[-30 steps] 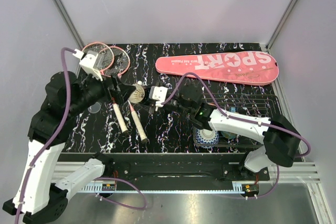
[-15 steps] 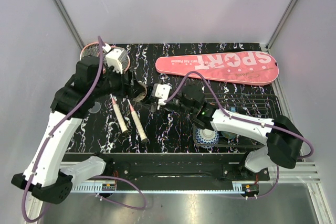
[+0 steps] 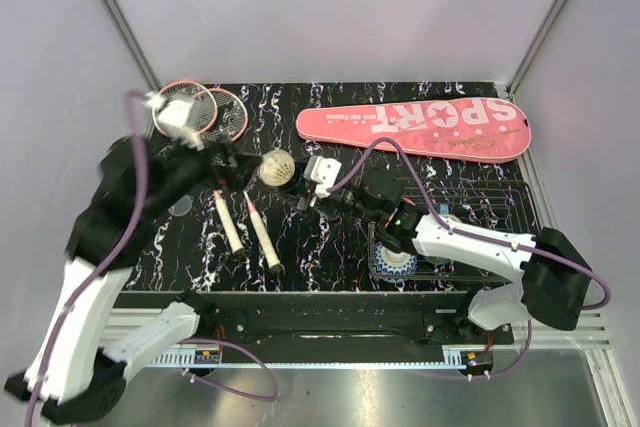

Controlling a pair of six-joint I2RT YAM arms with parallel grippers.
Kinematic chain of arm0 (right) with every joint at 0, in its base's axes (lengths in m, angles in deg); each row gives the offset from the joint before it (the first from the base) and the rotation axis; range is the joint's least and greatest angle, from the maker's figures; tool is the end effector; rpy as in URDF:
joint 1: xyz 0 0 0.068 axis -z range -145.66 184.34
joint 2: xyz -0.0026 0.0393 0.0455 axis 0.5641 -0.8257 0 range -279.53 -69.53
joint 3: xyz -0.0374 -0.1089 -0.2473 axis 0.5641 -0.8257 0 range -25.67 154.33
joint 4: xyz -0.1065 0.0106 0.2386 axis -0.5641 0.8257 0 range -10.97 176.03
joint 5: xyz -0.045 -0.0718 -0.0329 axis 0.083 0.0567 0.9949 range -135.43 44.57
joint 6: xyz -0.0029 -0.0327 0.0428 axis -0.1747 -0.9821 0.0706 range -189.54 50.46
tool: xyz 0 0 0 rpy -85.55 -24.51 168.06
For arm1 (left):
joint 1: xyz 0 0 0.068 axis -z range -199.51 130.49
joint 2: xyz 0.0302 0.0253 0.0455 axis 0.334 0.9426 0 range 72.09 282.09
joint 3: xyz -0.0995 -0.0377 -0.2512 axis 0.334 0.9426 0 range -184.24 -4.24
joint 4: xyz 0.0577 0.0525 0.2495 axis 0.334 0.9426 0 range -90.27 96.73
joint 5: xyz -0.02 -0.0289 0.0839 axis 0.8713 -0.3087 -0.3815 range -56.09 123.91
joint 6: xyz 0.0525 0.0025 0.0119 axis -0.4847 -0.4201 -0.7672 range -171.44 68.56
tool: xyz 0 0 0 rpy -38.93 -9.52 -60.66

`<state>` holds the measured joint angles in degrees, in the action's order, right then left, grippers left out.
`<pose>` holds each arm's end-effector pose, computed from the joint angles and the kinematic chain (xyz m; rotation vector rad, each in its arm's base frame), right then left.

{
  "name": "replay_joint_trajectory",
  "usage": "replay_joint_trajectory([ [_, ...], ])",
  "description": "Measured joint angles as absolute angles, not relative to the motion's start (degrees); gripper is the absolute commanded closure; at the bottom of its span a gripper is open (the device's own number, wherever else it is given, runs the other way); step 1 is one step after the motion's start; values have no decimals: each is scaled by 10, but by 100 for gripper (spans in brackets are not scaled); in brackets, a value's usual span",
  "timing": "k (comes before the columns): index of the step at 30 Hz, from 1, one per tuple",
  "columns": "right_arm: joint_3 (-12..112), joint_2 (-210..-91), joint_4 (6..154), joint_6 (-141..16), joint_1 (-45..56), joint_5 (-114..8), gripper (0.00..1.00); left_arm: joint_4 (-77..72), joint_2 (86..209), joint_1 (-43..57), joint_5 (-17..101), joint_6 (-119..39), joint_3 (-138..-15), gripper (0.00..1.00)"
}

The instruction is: Pack up the badminton gear

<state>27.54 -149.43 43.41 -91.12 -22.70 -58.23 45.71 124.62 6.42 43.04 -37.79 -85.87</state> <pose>0.1712 0.2787 0.3338 -1.0587 0.9947 0.6668 0.1314 -0.0702 0.4629 0.3161 1.8828 -0.6217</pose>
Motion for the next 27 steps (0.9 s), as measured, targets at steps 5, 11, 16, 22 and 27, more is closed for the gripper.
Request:
replay_joint_trajectory([
  [5, 252, -1471, 429, -866, -224, -521, 60, 348, 1087, 64, 312, -344, -775, 1],
  [11, 247, -1428, 458, -769, -222, -449, 60, 301, 1121, 51, 193, -280, -742, 1],
  [16, 239, -1395, 468, -735, -221, -423, 60, 275, 1309, -58, 265, -241, -723, 7],
  [22, 221, -1370, 480, -730, -220, -414, 59, 275, 1615, -103, 383, -249, -776, 12],
  [27, 215, -1355, 488, -732, -220, -414, 59, 326, 1750, -74, 384, -281, -849, 15],
])
